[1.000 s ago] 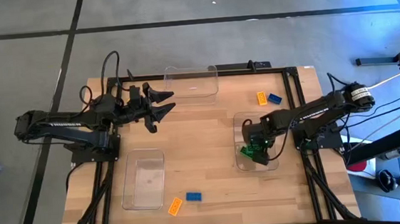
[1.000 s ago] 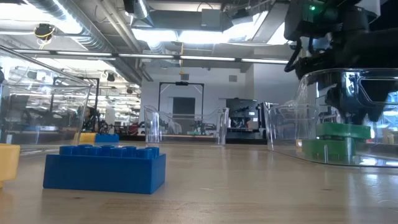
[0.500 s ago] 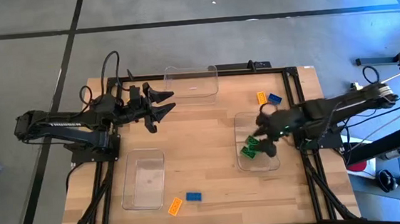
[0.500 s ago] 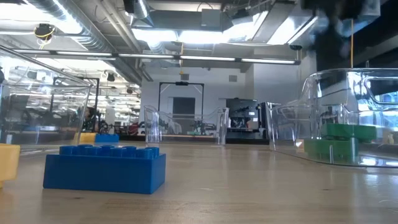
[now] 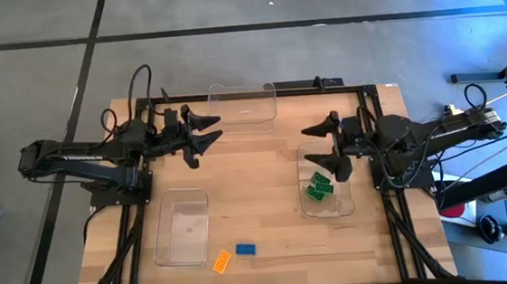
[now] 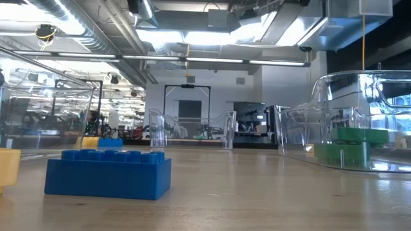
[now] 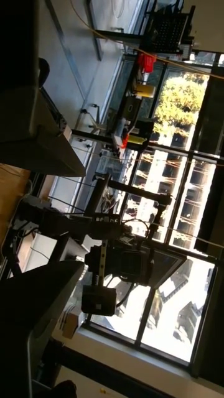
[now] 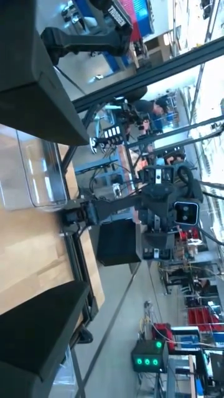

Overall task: Sort & place blocks by color
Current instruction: Put the top left blue block into the top center transparent bin

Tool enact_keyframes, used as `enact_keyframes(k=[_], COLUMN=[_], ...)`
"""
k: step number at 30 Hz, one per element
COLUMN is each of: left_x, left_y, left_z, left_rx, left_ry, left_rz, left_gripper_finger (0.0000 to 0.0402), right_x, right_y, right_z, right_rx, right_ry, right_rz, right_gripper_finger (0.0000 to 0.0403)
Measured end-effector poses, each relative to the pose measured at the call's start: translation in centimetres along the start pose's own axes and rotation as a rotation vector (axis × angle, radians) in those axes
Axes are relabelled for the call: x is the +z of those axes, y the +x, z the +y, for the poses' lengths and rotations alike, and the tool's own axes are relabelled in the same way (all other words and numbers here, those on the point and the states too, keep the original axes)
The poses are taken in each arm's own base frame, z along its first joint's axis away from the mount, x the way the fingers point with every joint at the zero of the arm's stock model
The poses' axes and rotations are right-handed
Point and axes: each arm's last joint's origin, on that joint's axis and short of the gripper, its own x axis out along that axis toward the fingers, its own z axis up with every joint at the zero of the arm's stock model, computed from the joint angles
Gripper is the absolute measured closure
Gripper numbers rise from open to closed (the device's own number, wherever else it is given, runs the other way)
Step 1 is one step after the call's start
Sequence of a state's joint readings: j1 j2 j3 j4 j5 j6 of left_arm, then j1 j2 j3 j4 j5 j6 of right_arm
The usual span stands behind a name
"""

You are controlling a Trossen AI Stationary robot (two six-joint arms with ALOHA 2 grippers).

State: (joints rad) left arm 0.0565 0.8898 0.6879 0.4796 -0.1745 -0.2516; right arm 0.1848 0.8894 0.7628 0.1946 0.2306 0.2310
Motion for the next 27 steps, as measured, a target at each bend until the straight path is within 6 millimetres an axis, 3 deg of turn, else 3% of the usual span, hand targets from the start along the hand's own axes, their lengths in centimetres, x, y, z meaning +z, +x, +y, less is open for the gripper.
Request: enact_keyframes(k=[12, 16, 22, 27], left_x=[0.0, 1.7, 5.3, 4.1], left_y=[0.0, 0.7, 0.5, -1.0], left_z=[0.0, 1.0, 6.2, 12.9], left_rx=[0.020, 0.250, 0.724, 0.915], left_ry=[-0.022, -0.029, 0.007, -0.116], left_rz=[0.000, 0.129, 0.545, 0.984], left_gripper_finger=[0.0178, 0.0178, 0.0178, 0.0178], right_x=[-0.1, -0.1, -0.1, -0.1], right_y=[0.0, 0.0, 0.0, 0.0], right_z=[0.0, 0.0, 0.0, 0.0], right_rx=[0.003, 0.002, -0.012, -0.013], right_ry=[0.000, 0.001, 0.000, 0.034], right_rz=[0.006, 0.006, 0.003, 0.004], right_gripper_finger=[0.0027, 0.0027, 0.0027, 0.0027])
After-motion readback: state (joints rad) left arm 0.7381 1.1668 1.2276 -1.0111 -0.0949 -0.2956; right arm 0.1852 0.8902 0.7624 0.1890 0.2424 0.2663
